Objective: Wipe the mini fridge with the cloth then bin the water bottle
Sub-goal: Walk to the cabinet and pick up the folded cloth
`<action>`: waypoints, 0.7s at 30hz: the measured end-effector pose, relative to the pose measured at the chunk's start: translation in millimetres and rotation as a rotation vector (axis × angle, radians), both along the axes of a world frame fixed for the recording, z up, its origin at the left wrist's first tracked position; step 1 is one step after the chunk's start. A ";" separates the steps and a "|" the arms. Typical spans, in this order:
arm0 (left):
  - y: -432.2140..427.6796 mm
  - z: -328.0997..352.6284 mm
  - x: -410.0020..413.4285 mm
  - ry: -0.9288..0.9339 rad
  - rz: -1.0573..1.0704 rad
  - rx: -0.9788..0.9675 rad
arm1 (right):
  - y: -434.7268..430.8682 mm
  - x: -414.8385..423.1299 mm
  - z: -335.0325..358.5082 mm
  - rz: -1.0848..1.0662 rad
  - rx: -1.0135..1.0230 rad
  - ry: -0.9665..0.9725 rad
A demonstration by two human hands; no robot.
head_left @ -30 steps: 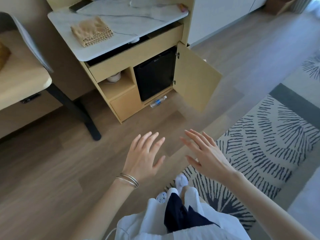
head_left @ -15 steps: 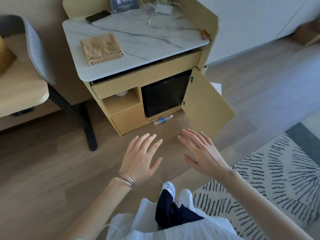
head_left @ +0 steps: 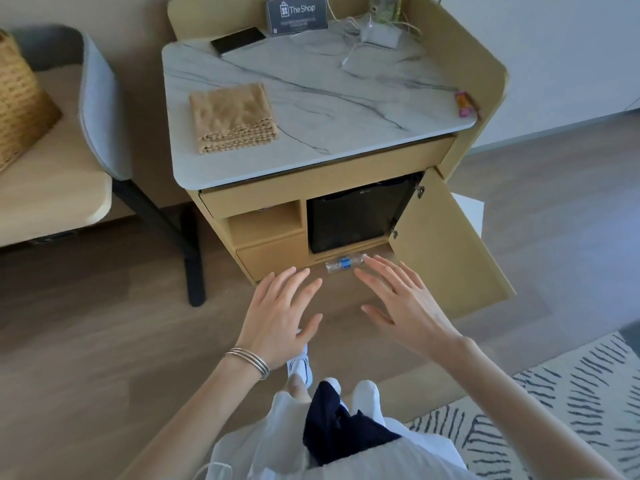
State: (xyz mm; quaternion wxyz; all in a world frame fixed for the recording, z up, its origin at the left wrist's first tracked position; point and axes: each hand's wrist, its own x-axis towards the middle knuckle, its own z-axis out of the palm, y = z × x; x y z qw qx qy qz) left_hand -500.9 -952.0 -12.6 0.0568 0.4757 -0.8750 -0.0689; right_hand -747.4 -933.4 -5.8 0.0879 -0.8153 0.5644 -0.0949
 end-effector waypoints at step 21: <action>-234.8 -3.1 67.7 -0.011 0.114 -0.024 | -250.0 71.4 -1.0 0.111 -0.020 -0.076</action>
